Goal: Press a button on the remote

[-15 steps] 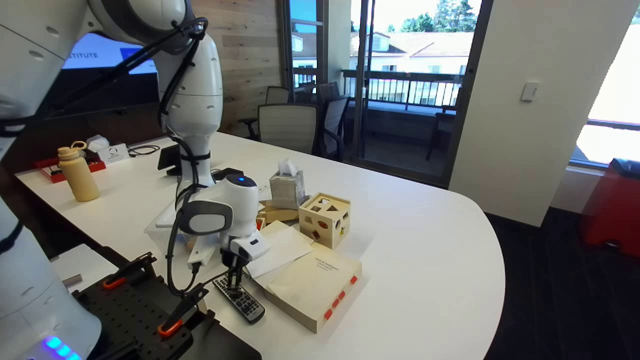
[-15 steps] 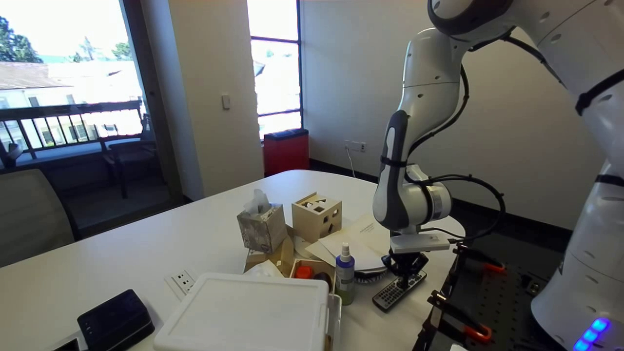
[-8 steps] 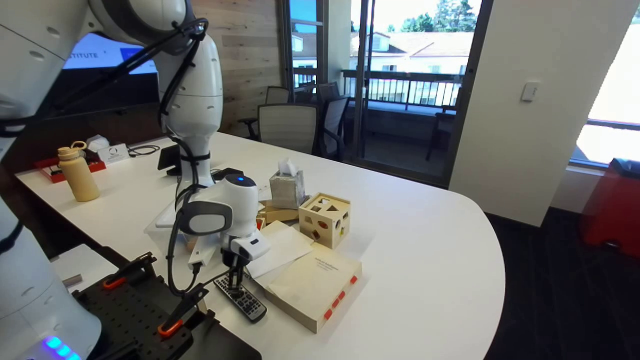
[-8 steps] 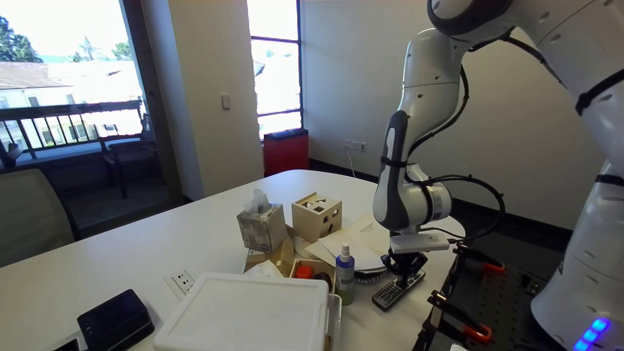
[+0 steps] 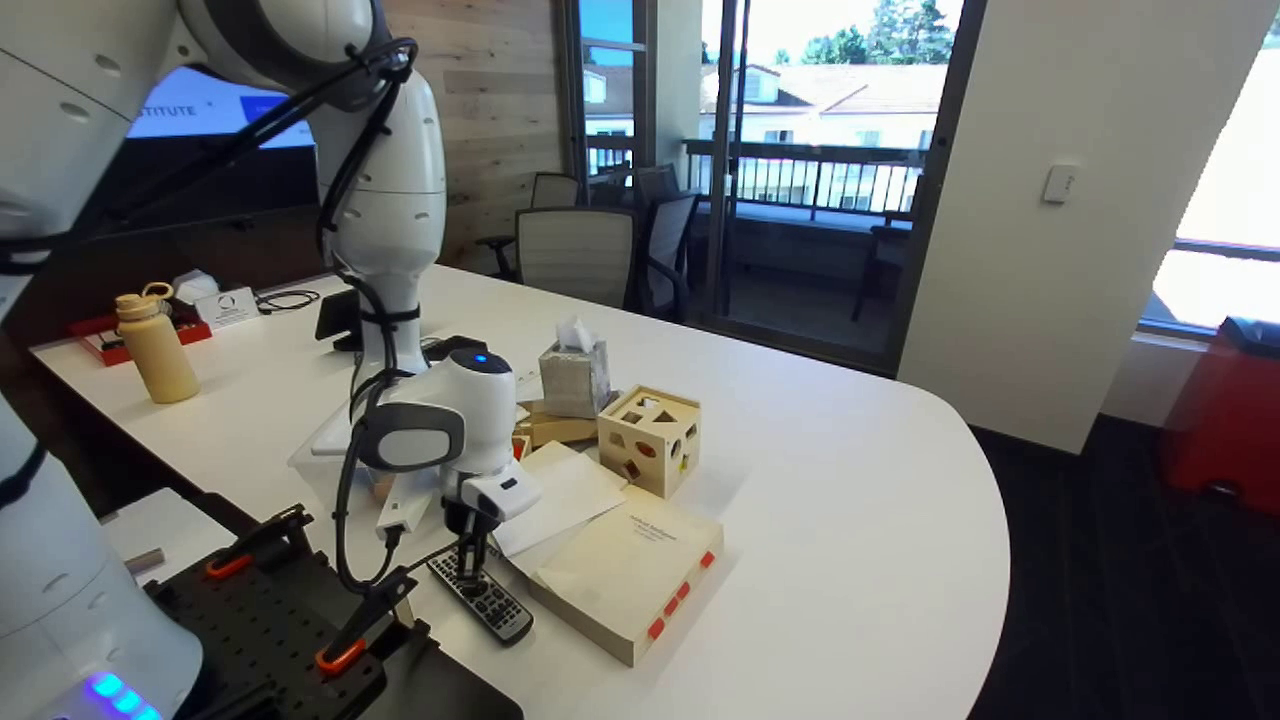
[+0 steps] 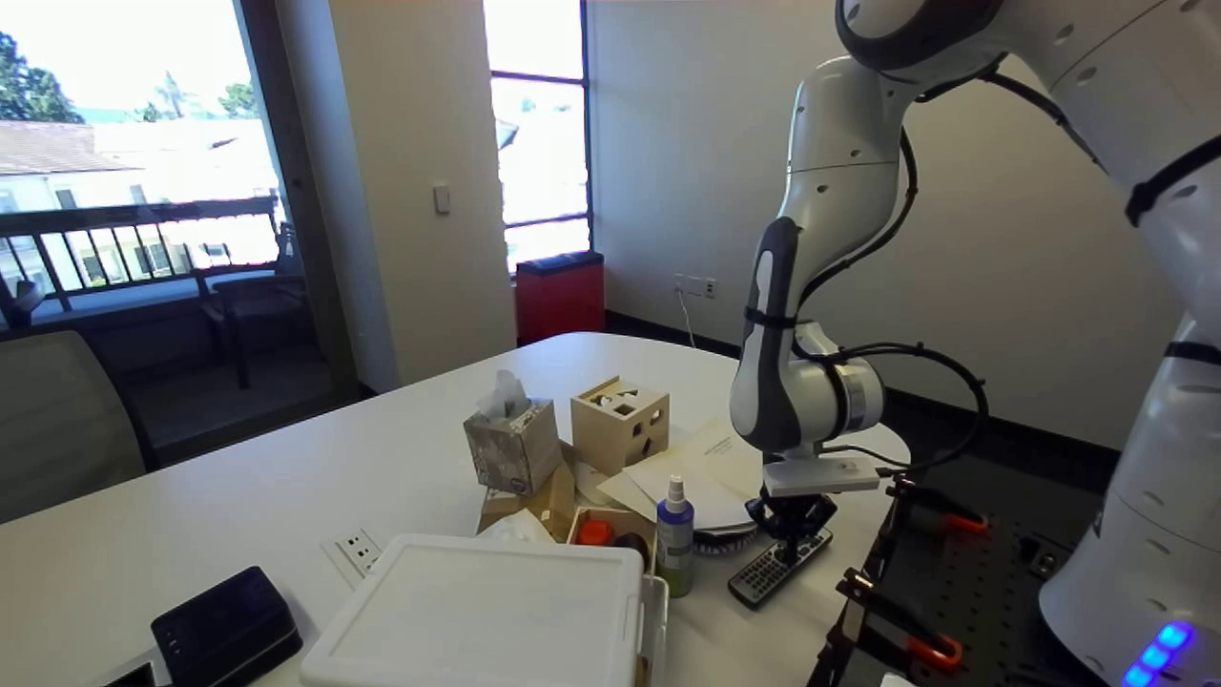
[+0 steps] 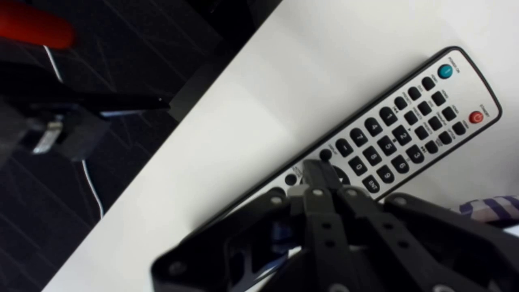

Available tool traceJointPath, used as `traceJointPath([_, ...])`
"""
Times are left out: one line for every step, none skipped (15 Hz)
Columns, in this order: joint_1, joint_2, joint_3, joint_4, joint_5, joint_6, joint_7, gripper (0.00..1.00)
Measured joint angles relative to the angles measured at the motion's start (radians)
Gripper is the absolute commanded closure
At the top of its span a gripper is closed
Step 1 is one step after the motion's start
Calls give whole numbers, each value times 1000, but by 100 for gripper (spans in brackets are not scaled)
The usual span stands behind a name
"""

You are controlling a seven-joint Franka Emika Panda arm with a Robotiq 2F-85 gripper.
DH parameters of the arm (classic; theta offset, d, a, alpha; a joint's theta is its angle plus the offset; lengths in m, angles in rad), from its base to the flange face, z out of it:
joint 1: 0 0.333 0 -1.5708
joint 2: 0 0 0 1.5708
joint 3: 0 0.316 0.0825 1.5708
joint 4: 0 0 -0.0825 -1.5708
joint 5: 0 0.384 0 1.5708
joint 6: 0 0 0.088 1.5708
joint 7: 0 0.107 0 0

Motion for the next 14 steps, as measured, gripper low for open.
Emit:
traceJointPath([0,0,0,0,0,0,0,100])
traceJointPath([0,0,0,0,0,1,0,100])
traceJointPath([0,0,0,0,-1,1,0,100])
traceJointPath([0,1,0,0,-2,1,0,100])
traceJointPath([1,1,-2,0,-7,1,0,100])
traceJointPath([2,1,-4,0,-13,1,0,100])
traceJointPath([3,2,-6,0,-19,1,0,100])
traceJointPath([6,2,-9,0,-25,1,0,100])
traceJointPath([9,2,-14,0,-30,1,0,100])
traceJointPath([14,2,-19,0,-35,1,0,100])
traceJointPath([16,2,-21,0,-40,1,0,100])
traceJointPath([16,2,-22,0,-43,1,0,100])
traceJointPath([16,1,-22,0,-45,1,0,100])
traceJointPath([16,1,-22,0,-46,1,0,100])
